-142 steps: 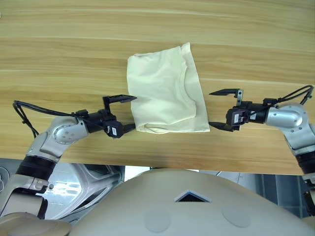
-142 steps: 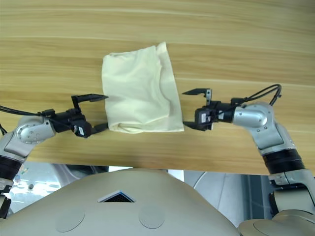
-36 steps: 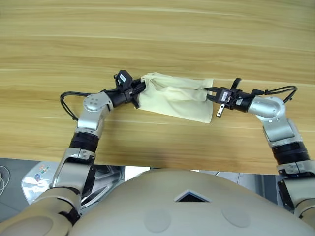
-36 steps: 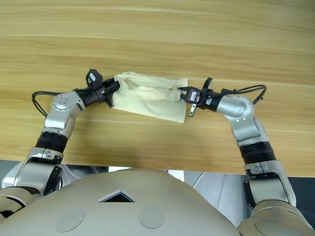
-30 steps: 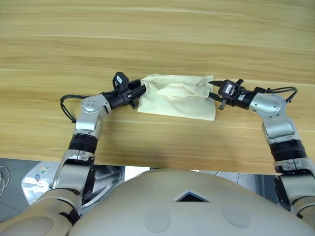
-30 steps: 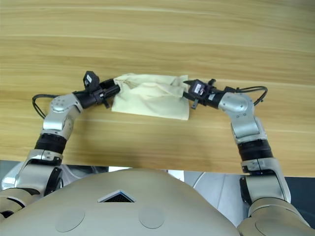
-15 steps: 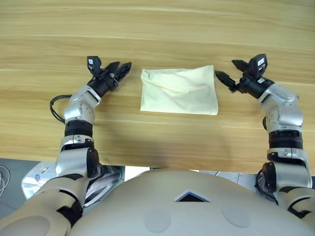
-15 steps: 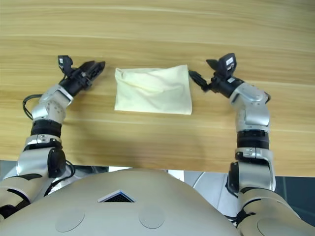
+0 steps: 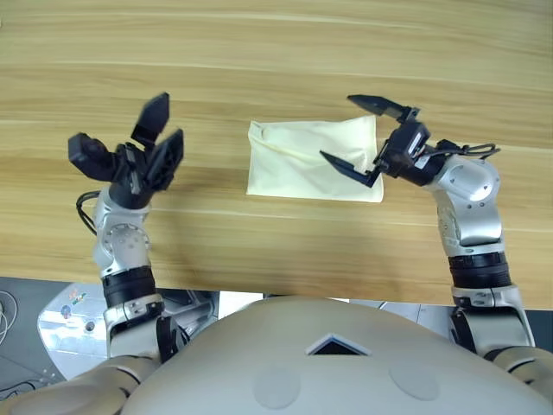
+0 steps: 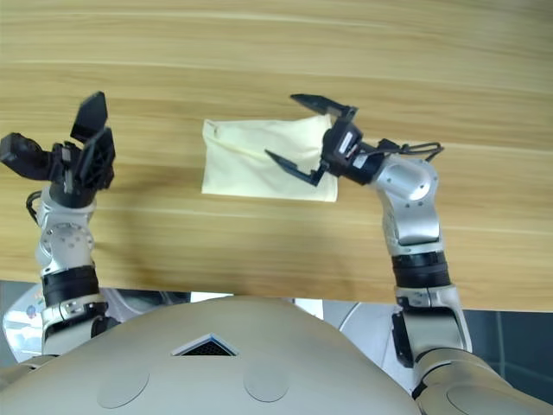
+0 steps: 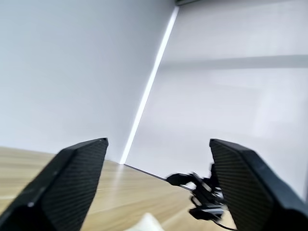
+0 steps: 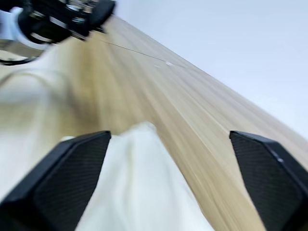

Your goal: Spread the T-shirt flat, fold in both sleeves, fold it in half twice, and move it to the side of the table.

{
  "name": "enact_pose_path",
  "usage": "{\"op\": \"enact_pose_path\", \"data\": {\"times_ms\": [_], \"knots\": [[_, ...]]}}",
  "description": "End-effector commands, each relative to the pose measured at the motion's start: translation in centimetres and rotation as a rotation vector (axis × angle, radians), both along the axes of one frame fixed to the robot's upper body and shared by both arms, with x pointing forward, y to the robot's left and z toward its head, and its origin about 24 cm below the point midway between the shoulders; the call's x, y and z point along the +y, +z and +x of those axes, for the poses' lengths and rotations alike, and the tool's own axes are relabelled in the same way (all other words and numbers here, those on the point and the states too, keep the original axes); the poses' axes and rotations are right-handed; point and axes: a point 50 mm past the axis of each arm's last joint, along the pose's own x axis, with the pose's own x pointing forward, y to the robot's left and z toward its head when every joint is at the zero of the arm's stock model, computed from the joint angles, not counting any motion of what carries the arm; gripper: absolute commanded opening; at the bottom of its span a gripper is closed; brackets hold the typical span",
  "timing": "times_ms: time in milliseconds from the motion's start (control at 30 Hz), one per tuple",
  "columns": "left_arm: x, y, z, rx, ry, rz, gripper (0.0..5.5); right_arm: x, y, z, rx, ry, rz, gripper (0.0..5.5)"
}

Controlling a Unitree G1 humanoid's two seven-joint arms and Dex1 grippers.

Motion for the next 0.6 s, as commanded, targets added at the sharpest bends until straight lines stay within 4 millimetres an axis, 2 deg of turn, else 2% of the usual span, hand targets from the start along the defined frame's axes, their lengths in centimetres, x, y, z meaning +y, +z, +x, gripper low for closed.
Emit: {"op": "enact_pose_path", "data": {"times_ms": [33, 333, 600], "knots": [[-1.5, -0.3, -0.8, -0.052, -0.059, 0.084, 3.26, 1.9, -0.7, -1.2, -0.025, 0.150, -0.126, 3.83], [-2.8, -1.4, -0.7, -0.041, -0.051, 0.133, 1.85, 3.9, -3.2, -0.5, -0.028, 0.196, -0.265, 2.28], [-3.5, -1.9, -0.4, -0.010, -0.032, 0.139, 0.42, 4.6, -3.0, 0.4, -0.042, 0.163, -0.239, 0.70]]}}
